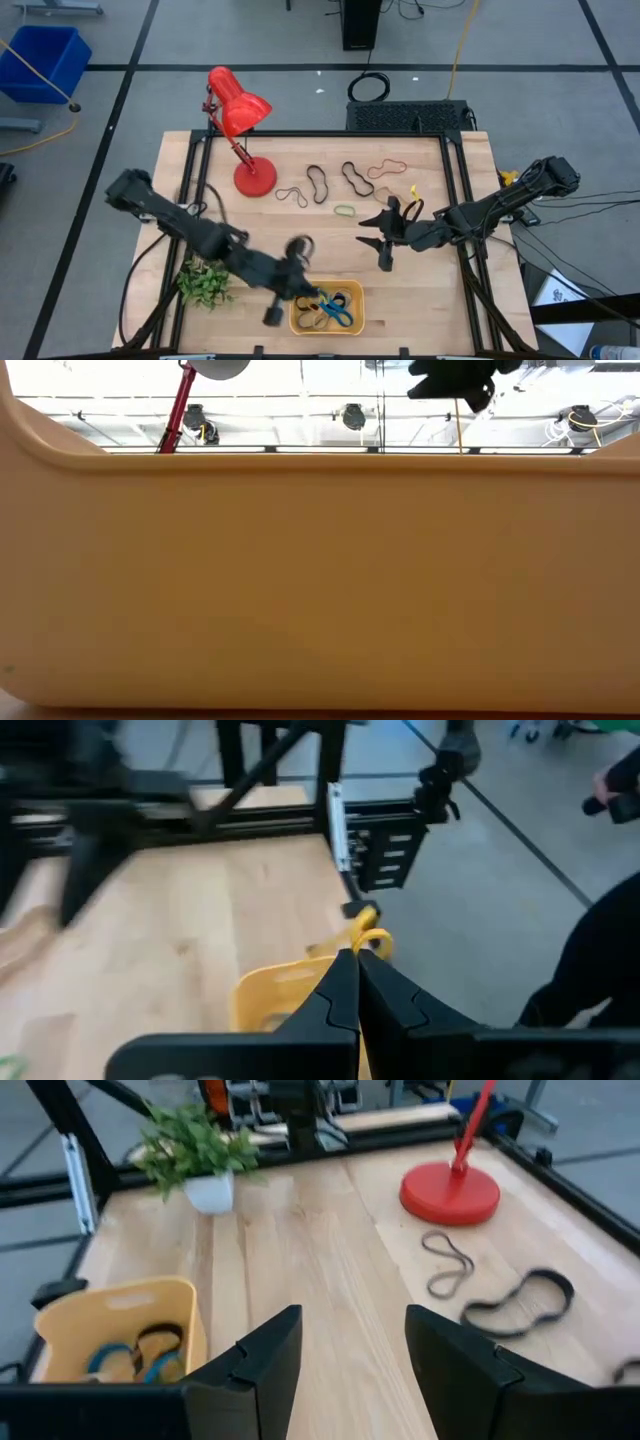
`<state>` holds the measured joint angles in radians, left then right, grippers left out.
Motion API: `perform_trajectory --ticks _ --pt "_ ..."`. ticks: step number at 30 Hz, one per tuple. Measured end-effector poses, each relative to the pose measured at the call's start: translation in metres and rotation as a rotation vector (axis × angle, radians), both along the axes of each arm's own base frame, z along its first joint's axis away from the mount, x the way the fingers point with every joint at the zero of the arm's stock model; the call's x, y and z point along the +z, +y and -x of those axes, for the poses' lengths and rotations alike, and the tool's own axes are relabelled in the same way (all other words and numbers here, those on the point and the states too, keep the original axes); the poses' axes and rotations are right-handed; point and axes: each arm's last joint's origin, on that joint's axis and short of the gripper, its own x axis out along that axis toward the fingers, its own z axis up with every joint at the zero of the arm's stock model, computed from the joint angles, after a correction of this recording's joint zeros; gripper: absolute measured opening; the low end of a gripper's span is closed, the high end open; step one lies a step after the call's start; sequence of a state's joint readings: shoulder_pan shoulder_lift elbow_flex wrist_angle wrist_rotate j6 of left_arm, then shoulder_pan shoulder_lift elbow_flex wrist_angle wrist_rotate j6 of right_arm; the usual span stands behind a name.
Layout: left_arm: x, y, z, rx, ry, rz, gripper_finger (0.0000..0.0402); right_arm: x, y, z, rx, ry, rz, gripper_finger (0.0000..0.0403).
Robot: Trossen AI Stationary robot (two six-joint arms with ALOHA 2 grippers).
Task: Pick and place rubber bands into bin
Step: Put the yellow rubber band into the bin
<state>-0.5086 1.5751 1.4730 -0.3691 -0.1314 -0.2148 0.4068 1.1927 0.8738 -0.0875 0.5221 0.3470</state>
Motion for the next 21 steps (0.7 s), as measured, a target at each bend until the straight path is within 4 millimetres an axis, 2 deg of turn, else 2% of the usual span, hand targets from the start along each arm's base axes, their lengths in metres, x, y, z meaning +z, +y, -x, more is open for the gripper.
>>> perform_trajectory --ticks 4,11,16,21 --pt "-0.028 -0.018 -0.022 0.005 0.08 -0.008 0.0 -0.004 -0.001 0.002 -0.013 0.036 -0.018 0.0173" --pt "-0.09 -0.033 -0.049 0.085 0.296 0.07 0.0 -0.005 -0.001 0.003 -0.021 0.048 -0.028 0.0175" --pt "-0.129 -0.04 -0.061 0.141 0.408 0.093 0.0 -0.005 -0.001 0.003 -0.021 0.05 -0.027 0.0173" --pt "-0.156 -0.039 -0.067 0.211 0.501 0.104 0.0001 -0.005 0.0 0.003 0.016 0.058 -0.047 0.0173"
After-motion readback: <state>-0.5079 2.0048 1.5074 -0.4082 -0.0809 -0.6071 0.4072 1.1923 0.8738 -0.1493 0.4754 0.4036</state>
